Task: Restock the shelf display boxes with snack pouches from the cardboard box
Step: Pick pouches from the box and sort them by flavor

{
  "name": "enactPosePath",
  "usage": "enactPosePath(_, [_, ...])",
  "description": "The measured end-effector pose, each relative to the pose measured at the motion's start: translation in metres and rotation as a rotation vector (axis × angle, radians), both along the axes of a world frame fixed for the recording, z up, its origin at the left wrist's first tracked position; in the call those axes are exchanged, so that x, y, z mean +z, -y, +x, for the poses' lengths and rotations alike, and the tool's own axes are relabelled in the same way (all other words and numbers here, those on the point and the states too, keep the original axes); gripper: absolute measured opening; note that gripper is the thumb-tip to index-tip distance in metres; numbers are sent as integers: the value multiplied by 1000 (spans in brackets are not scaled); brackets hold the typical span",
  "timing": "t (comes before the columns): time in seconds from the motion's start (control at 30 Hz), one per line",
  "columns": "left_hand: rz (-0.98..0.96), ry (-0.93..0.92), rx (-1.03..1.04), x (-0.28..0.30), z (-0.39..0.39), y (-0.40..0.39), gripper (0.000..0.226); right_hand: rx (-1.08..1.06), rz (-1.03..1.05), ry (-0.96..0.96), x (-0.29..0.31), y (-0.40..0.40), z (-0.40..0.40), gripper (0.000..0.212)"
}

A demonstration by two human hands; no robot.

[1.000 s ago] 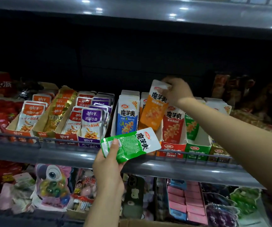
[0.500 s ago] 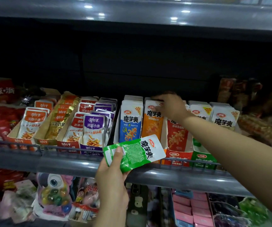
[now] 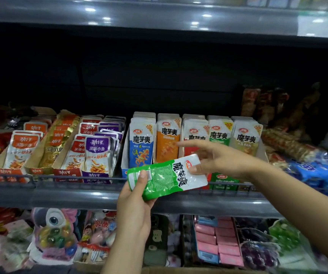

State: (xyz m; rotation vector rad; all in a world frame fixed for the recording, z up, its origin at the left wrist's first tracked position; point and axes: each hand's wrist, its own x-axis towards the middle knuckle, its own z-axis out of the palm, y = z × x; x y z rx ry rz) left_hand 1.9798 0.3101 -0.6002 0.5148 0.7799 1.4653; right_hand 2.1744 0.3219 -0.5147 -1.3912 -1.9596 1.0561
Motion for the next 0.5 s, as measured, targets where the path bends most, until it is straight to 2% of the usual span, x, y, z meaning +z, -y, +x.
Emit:
enactPosePath(0.03, [38,-5,-27,0,3,1,15,-24,8,-64,-4,4,5,44])
enactPosePath(0.1, [129,-82,-67,-1,7,3,39,-150,71,-146,-10,11,13,26])
enactPosePath(0.17, [183,-219,-99,-2,11,6,68,-258,151,-99,-14,16,24,17])
enactPosePath(0.23, [212,-350,-146,-4,15,8,87,-272,197,-47,-14,24,33,19])
enactPosePath(0.33, [259,-478,-151,-4,22,13,81,-194,163,-106,-6,41,43,30])
enactPosePath(0.43, [278,-495,-141,0,26,18,66,-80,99,-152,0,56,55,45])
enactPosePath(0.5, [289,-513,-167,4,29,22,65,-23,89,-134,7,64,61,48])
